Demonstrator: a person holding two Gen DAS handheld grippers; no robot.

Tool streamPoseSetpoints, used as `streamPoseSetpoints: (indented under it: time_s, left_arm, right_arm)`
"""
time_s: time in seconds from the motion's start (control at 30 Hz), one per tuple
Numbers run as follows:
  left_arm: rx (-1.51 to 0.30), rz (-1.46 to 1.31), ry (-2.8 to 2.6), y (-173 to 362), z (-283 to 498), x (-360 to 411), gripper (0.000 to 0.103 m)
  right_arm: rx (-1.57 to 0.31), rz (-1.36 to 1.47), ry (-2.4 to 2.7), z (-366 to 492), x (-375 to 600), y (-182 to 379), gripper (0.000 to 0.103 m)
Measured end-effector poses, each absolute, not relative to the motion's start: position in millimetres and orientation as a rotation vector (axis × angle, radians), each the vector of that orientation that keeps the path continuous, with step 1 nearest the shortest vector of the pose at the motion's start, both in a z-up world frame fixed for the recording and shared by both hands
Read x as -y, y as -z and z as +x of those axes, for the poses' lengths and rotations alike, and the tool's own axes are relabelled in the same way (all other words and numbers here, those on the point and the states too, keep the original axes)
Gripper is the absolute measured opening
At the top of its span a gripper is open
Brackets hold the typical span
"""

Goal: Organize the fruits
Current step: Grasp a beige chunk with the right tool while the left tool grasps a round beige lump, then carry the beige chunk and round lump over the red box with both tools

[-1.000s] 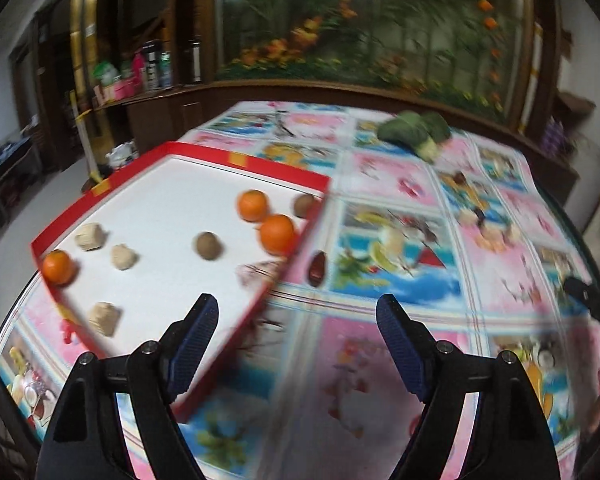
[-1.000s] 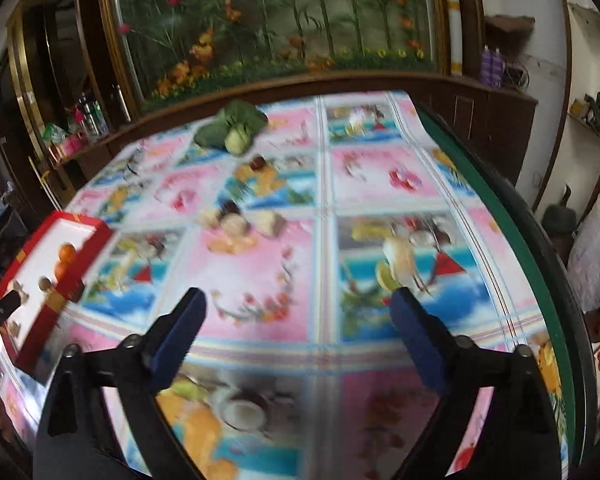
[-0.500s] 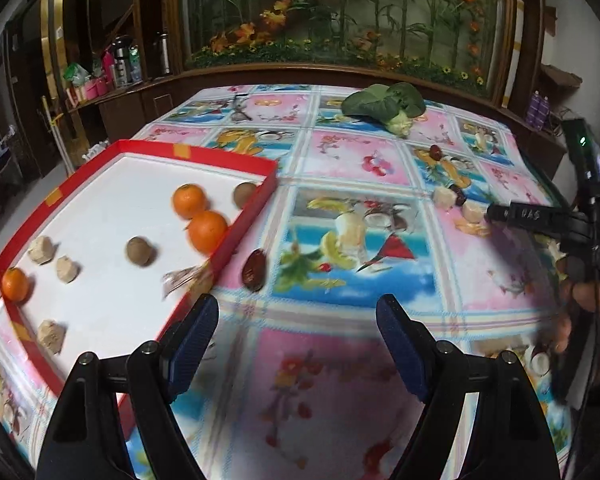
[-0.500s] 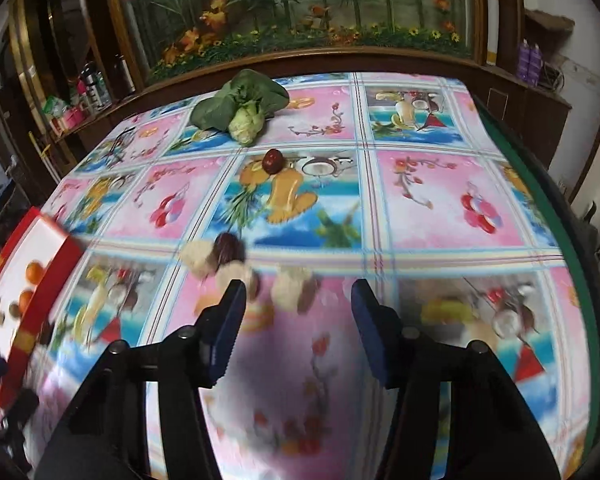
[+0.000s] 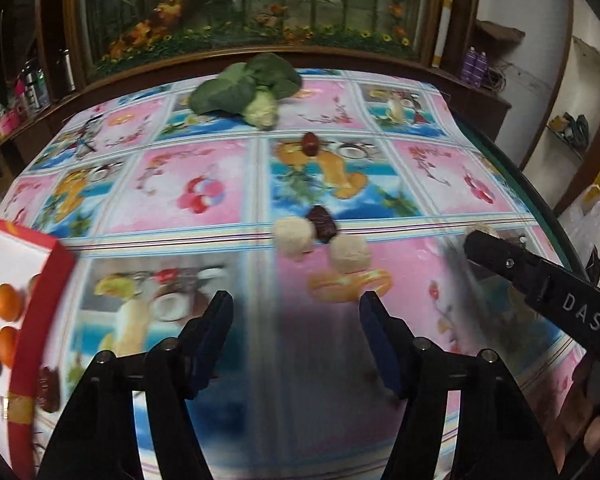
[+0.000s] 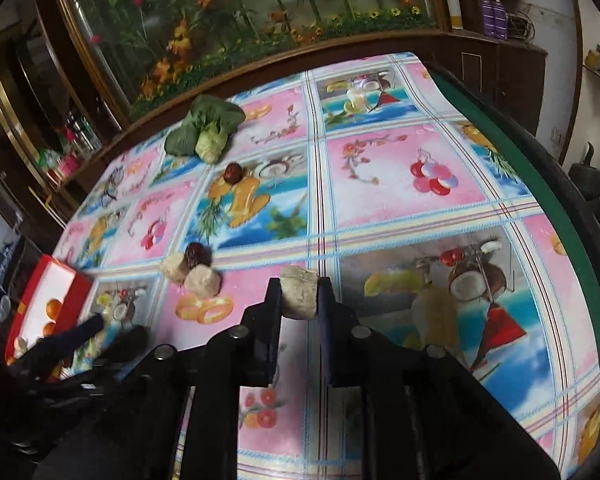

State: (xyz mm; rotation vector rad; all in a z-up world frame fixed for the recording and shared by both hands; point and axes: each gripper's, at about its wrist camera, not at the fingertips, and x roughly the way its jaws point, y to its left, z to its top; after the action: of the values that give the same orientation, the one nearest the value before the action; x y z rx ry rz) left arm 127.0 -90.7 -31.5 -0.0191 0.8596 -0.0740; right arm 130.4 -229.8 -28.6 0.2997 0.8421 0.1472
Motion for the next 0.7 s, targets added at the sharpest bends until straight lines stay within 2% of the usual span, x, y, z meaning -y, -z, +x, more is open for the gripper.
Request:
streamPoseSetpoints:
  time_s: [0.13, 0.2, 0.27, 0.43, 0.7]
  left_arm:
    - [-0.868, 0.007, 0.084, 35, 141, 116, 0.061]
    - [-0.867, 0.010, 0.059, 35, 153, 120, 0.051]
    - [-0.863, 0.024, 0.029, 35, 159, 121, 0.024]
    - [-0.863, 0.028, 0.040, 35, 152, 116, 0.024]
    - [-0.880, -0.001, 0.042, 25, 86, 78, 0.024]
  right_arm:
    - [-0.817, 0.318, -0.156, 131, 237, 22, 0.018]
    - [-0.798, 0.323, -0.149, 130, 241, 17, 0.018]
    - [-0.789, 0.324, -0.141, 130, 245, 15, 0.018]
    - [-0.805, 0.333, -0.145, 132, 247, 19, 0.018]
    - [-0.850, 0.270, -0.149, 135, 236, 30, 0.018]
